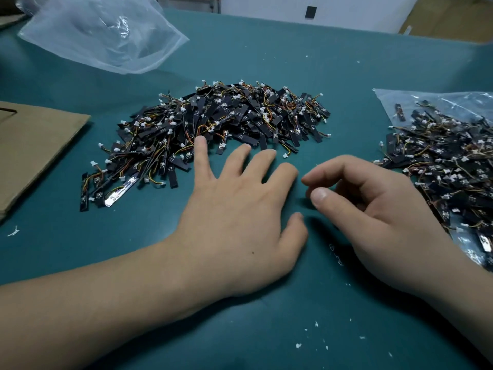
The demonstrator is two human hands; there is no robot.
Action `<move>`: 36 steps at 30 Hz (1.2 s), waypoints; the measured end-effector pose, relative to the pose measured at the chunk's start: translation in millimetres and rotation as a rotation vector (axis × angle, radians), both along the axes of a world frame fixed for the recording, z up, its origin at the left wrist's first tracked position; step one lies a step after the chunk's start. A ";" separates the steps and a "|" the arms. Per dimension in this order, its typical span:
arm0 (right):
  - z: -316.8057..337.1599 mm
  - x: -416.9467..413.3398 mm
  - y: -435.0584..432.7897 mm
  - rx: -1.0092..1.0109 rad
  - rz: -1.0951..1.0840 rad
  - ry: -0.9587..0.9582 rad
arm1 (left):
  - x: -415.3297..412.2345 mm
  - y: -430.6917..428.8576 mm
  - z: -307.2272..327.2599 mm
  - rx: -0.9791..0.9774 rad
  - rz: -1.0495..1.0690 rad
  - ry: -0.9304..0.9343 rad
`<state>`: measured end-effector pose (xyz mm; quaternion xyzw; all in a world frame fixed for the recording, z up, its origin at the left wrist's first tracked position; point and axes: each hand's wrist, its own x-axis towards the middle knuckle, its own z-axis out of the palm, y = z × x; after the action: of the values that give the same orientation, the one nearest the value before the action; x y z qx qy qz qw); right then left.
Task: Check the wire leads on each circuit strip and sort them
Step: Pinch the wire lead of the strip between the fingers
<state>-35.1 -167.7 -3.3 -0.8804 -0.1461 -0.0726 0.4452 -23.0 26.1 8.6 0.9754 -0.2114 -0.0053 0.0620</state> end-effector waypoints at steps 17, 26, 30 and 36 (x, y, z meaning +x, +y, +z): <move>4.8 0.1 3.8 -0.081 0.012 0.003 | 3.0 1.1 -4.1 -0.045 0.000 -0.055; 4.6 -0.8 3.1 -0.092 0.013 0.006 | 2.0 1.8 -4.7 -0.078 -0.029 -0.046; 4.5 -0.5 3.1 -0.093 0.019 -0.002 | 2.7 2.0 -2.2 -0.084 -0.096 -0.055; 2.4 -0.5 3.1 0.001 -0.070 -0.108 | 3.2 3.1 -6.2 -0.339 -0.289 -0.014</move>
<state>-35.7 -164.6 -0.9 -0.8796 -0.1392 -0.1355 0.4343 -19.8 29.3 2.4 0.9105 -0.3474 0.0283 0.2223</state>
